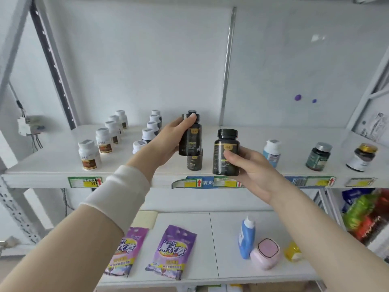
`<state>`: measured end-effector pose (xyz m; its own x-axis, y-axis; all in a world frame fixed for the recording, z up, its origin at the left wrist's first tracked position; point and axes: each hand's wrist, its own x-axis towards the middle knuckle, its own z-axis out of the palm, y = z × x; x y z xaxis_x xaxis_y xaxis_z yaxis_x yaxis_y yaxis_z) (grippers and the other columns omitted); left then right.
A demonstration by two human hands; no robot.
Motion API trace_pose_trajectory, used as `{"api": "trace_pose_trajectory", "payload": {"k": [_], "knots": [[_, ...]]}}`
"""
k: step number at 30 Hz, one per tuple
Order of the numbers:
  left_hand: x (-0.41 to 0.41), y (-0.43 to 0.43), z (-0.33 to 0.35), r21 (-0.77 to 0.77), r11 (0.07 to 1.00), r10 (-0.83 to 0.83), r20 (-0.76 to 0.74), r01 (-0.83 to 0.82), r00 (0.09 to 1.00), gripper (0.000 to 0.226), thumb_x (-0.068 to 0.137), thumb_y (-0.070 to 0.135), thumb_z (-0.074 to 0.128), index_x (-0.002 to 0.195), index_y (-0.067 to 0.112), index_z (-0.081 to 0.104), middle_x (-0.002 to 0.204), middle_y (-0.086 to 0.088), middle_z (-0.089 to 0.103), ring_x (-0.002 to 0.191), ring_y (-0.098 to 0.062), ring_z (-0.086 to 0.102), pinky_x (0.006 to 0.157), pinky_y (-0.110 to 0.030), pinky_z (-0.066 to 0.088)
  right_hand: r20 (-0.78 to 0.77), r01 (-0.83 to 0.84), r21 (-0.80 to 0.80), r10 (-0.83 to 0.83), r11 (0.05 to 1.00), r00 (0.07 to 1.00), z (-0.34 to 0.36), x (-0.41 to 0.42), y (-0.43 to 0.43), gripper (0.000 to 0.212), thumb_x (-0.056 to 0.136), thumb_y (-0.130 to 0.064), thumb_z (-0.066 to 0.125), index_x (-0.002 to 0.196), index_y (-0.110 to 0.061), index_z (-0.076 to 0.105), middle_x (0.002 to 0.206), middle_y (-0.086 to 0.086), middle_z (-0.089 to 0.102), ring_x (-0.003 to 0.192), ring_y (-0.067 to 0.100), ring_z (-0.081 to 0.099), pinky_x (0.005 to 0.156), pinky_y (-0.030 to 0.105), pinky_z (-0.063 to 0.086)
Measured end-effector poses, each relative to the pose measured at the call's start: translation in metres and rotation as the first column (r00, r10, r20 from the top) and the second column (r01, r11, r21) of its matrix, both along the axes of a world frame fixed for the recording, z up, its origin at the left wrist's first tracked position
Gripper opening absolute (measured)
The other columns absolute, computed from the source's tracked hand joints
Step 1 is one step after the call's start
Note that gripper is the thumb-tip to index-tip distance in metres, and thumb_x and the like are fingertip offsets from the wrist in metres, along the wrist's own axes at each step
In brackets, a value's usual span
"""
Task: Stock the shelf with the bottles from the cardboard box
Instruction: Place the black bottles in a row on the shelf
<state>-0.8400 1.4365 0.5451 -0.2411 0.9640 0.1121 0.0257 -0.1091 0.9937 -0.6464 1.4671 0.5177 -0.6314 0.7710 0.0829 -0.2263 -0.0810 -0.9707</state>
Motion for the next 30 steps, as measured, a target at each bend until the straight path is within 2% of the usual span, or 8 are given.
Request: {"api": "trace_pose_trajectory", "payload": {"k": [2, 4, 7, 13, 18, 22, 25, 30], "knots": [[-0.009, 0.02, 0.007, -0.017, 1.0, -0.007, -0.102, 0.005, 0.995, 0.034, 0.095, 0.041, 0.046, 0.12, 0.018, 0.053, 0.117, -0.008, 0.063, 0.108, -0.02, 0.06, 0.095, -0.036, 0.049, 0.051, 0.024, 0.052, -0.027, 0.998, 0.998, 0.008, -0.009, 0.017, 0.015, 0.086, -0.011, 0.057, 0.1, -0.011, 0.062, 0.097, 0.005, 0.067, 0.09, 0.016, 0.063, 0.091, 0.034, 0.051], [-0.021, 0.04, 0.014, -0.003, 1.0, -0.015, -0.158, 0.014, 0.987, 0.03, 0.095, 0.04, 0.047, 0.116, 0.019, 0.054, 0.113, -0.005, 0.063, 0.106, -0.019, 0.059, 0.093, -0.033, 0.048, 0.115, 0.038, 0.115, -0.051, 0.993, 0.992, 0.014, -0.021, 0.036, 0.018, 0.079, -0.018, 0.063, 0.097, -0.015, 0.064, 0.096, 0.002, 0.067, 0.091, 0.018, 0.062, 0.099, 0.04, 0.044], [-0.047, 0.076, 0.022, 0.013, 1.0, -0.012, -0.274, 0.016, 0.962, 0.033, 0.095, 0.036, 0.05, 0.117, 0.012, 0.056, 0.119, -0.011, 0.062, 0.106, -0.02, 0.06, 0.093, -0.029, 0.049, 0.13, 0.034, 0.167, -0.056, 0.985, 0.99, 0.023, -0.044, 0.07, 0.017, 0.082, -0.013, 0.061, 0.099, -0.016, 0.063, 0.099, 0.003, 0.067, 0.092, 0.016, 0.064, 0.092, 0.032, 0.048], [-0.102, 0.153, 0.018, -0.063, 0.998, -0.028, -0.51, -0.004, 0.86, 0.039, 0.09, 0.035, 0.059, 0.116, 0.006, 0.059, 0.117, -0.016, 0.063, 0.111, -0.028, 0.06, 0.097, -0.04, 0.05, 0.267, 0.073, 0.283, -0.152, 0.956, 0.952, 0.027, -0.092, 0.139, 0.024, 0.082, -0.006, 0.066, 0.1, -0.021, 0.06, 0.108, 0.003, 0.066, 0.103, 0.019, 0.062, 0.088, 0.026, 0.051], [-0.125, 0.204, 0.005, -0.21, 0.977, -0.15, -0.533, 0.041, 0.833, 0.024, 0.09, 0.027, 0.061, 0.107, 0.01, 0.064, 0.103, -0.005, 0.065, 0.099, -0.018, 0.061, 0.075, -0.02, 0.054, 0.526, -0.029, 0.39, -0.197, 0.92, 0.828, 0.013, -0.118, 0.181, 0.031, 0.077, -0.012, 0.074, 0.104, -0.023, 0.06, 0.1, -0.004, 0.065, 0.1, 0.014, 0.06, 0.085, 0.023, 0.047], [-0.134, 0.236, -0.011, -0.277, 0.961, -0.171, -0.609, -0.006, 0.775, 0.027, 0.086, 0.025, 0.065, 0.105, 0.007, 0.065, 0.104, -0.007, 0.061, 0.097, -0.019, 0.058, 0.069, -0.021, 0.055, 0.648, -0.099, 0.371, -0.181, 0.923, 0.74, 0.001, -0.138, 0.205, 0.042, 0.073, -0.009, 0.077, 0.106, -0.02, 0.053, 0.104, 0.001, 0.063, 0.097, 0.018, 0.059, 0.088, 0.029, 0.047], [-0.133, 0.249, -0.023, -0.33, 0.944, -0.227, -0.643, 0.003, 0.732, 0.028, 0.085, 0.023, 0.067, 0.107, 0.008, 0.062, 0.099, -0.003, 0.057, 0.095, -0.018, 0.056, 0.068, -0.021, 0.054, 0.704, -0.159, 0.392, -0.184, 0.906, 0.686, -0.007, -0.147, 0.214, 0.05, 0.071, -0.01, 0.079, 0.112, -0.016, 0.05, 0.108, 0.003, 0.06, 0.092, 0.017, 0.059, 0.074, 0.022, 0.048], [-0.134, 0.259, -0.036, -0.387, 0.921, -0.307, -0.648, 0.045, 0.697, 0.026, 0.084, 0.023, 0.069, 0.103, 0.009, 0.058, 0.101, -0.003, 0.055, 0.097, -0.02, 0.058, 0.074, -0.024, 0.055, 0.781, -0.267, 0.394, -0.167, 0.88, 0.602, -0.018, -0.15, 0.222, 0.055, 0.069, -0.015, 0.081, 0.114, -0.018, 0.05, 0.114, 0.003, 0.06, 0.102, 0.021, 0.06, 0.086, 0.032, 0.048]]}}
